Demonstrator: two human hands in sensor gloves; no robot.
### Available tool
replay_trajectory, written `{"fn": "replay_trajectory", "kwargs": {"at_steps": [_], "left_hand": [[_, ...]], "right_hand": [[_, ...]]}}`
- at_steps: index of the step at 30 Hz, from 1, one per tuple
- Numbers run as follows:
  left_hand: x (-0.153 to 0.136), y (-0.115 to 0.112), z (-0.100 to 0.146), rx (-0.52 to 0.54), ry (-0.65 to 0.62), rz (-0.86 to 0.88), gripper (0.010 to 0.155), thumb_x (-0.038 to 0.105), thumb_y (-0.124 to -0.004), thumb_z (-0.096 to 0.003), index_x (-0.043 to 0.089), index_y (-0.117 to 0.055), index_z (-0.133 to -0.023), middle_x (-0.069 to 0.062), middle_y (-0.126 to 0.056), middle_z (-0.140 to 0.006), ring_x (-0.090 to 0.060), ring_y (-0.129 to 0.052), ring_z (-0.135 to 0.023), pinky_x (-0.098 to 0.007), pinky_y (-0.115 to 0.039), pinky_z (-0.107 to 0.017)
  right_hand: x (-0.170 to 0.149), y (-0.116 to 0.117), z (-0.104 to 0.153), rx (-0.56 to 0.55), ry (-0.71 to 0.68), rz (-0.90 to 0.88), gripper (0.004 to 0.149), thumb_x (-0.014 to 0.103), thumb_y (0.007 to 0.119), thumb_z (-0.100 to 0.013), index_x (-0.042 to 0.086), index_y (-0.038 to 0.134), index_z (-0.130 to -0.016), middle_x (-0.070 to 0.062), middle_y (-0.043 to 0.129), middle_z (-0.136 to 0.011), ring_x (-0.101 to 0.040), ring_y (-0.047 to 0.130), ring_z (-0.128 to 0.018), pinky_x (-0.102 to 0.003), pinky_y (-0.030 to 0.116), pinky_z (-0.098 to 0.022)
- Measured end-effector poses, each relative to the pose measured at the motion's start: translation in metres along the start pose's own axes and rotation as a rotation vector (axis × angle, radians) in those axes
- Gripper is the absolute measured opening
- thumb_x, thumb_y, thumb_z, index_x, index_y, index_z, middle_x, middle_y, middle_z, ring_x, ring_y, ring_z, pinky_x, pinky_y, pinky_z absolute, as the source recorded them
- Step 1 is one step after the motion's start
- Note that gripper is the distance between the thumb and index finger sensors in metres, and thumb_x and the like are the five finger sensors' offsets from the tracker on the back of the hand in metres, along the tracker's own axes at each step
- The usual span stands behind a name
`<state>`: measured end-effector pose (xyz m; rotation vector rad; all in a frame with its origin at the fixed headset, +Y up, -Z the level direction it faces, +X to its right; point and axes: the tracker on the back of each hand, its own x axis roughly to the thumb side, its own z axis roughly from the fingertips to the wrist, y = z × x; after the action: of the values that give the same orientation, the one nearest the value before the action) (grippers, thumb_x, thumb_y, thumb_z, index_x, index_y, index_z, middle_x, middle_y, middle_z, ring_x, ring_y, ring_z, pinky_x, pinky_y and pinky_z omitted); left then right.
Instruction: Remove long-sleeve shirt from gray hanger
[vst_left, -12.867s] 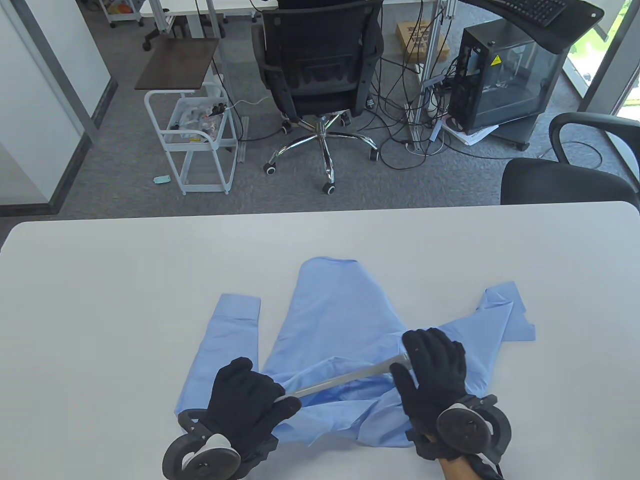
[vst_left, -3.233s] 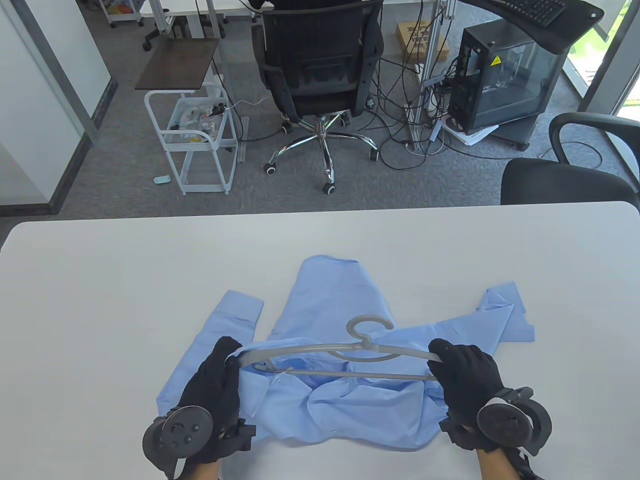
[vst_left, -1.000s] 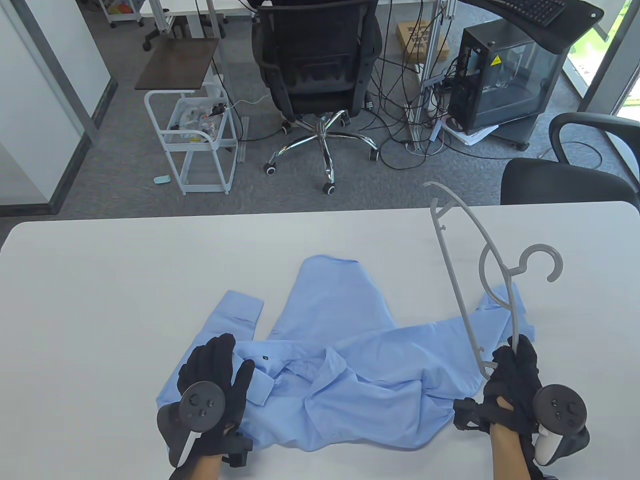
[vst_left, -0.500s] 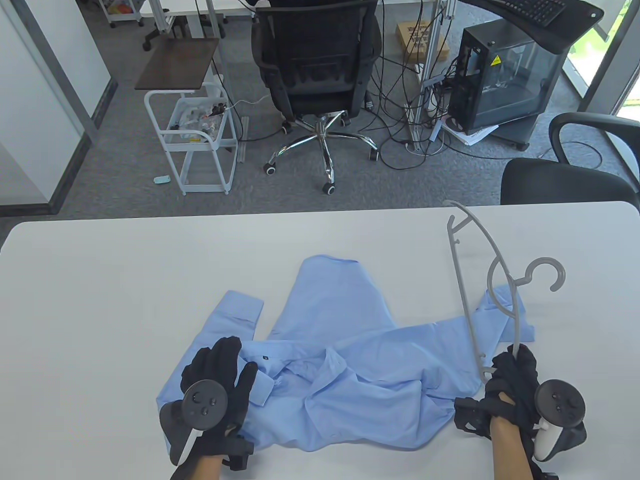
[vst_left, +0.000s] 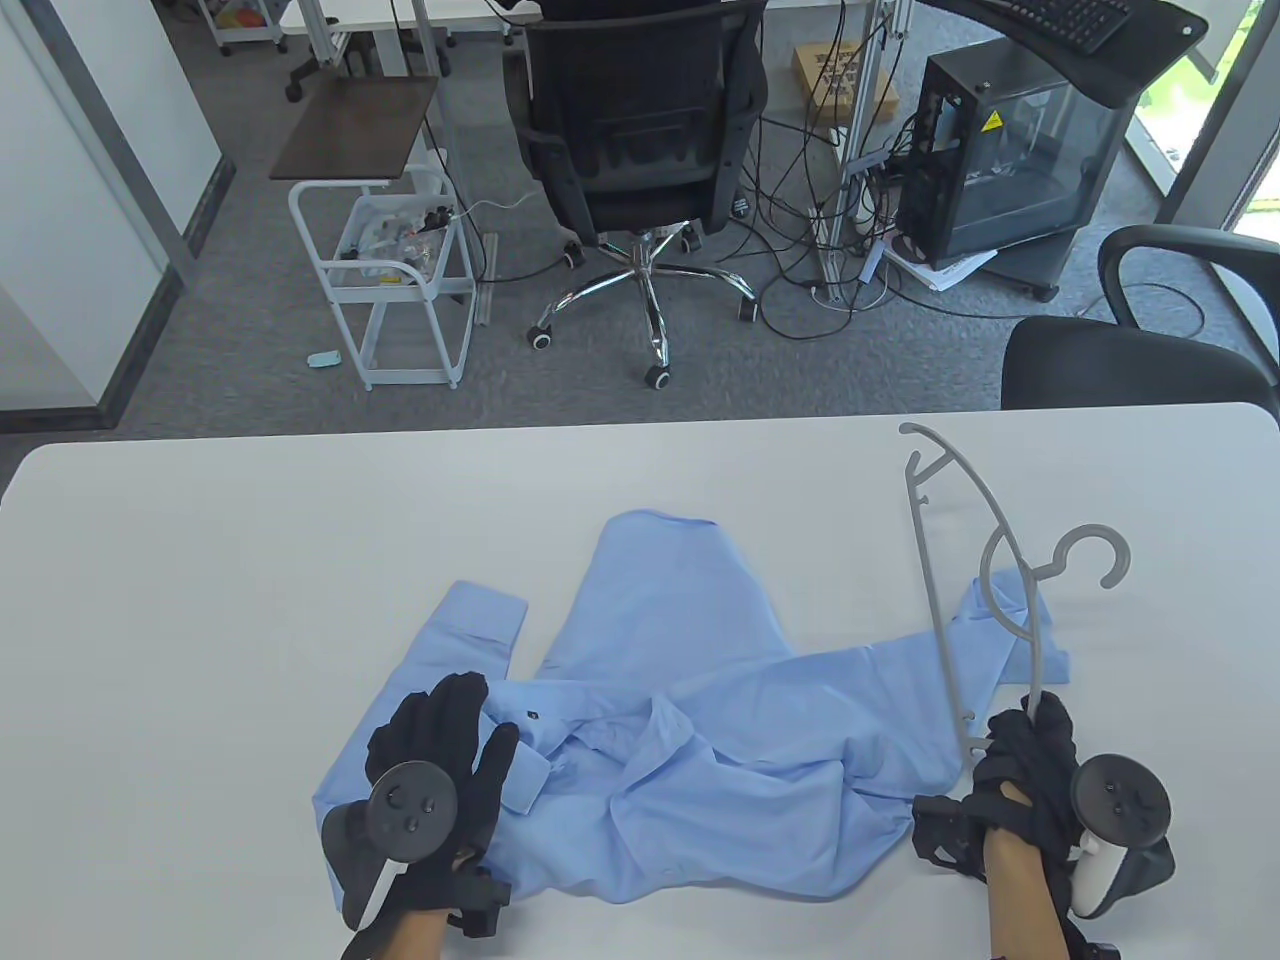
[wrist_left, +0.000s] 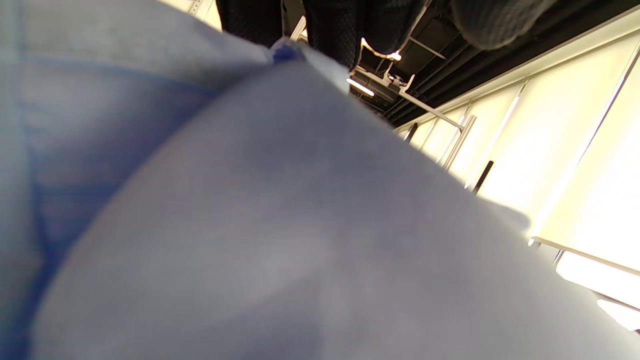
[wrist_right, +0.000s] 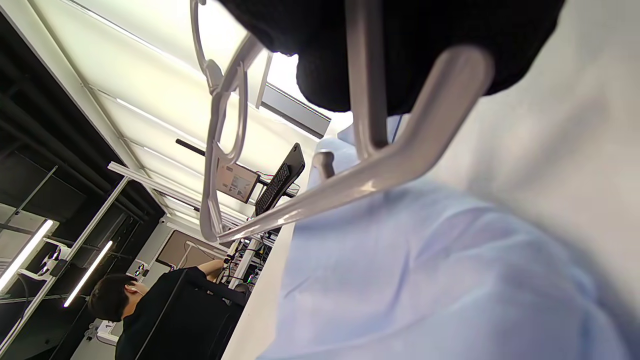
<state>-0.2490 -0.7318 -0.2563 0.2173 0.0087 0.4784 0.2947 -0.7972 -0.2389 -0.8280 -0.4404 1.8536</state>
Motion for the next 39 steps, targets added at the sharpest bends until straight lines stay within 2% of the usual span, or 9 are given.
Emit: {"fn": "replay_trajectory", "kwargs": {"at_steps": [11, 28, 34, 39], "left_hand": [[0.0013, -0.0008, 0.0, -0.01, -0.014, 0.002, 0.069, 0.065, -0.063, -0.0527, 0.034, -0.053, -0.113, 0.003, -0.062, -0.119, -0.043, -0.057, -0.114, -0.066, -0.038, -0.081], [0.0012, -0.0011, 0.0001, -0.023, -0.015, 0.002, 0.069, 0.066, -0.062, -0.0527, 0.034, -0.053, -0.113, 0.002, -0.062, -0.119, -0.043, -0.057, -0.114, -0.066, -0.038, -0.081], [0.0012, -0.0011, 0.0004, -0.028, -0.01, -0.006, 0.069, 0.066, -0.062, -0.0528, 0.034, -0.052, -0.113, 0.001, -0.062, -0.119, -0.044, -0.057, -0.114, -0.067, -0.038, -0.081], [0.0009, -0.0011, 0.0002, -0.033, -0.004, -0.004, 0.069, 0.066, -0.062, -0.0528, 0.034, -0.052, -0.114, 0.0, -0.062, -0.119, -0.044, -0.057, -0.114, -0.066, -0.038, -0.081]], "right_hand": [[0.001, 0.0054, -0.0013, 0.019, -0.016, 0.1, 0.057, 0.017, 0.074, -0.058, -0.003, 0.056, -0.108, -0.022, 0.08, -0.085, -0.043, 0.086, -0.068, -0.059, 0.073, -0.051], [0.0011, 0.0061, -0.0009, 0.043, 0.025, 0.087, 0.058, 0.017, 0.072, -0.058, -0.004, 0.054, -0.109, -0.022, 0.078, -0.087, -0.044, 0.085, -0.07, -0.059, 0.072, -0.052], [0.0006, 0.0051, -0.0006, 0.034, 0.041, 0.083, 0.059, 0.017, 0.07, -0.06, 0.003, 0.048, -0.112, -0.026, 0.072, -0.092, -0.046, 0.081, -0.072, -0.061, 0.069, -0.054], [0.0005, 0.0048, -0.0008, 0.034, 0.044, 0.087, 0.062, 0.021, 0.072, -0.06, 0.004, 0.046, -0.114, -0.035, 0.06, -0.1, -0.051, 0.075, -0.076, -0.065, 0.064, -0.056]]}}
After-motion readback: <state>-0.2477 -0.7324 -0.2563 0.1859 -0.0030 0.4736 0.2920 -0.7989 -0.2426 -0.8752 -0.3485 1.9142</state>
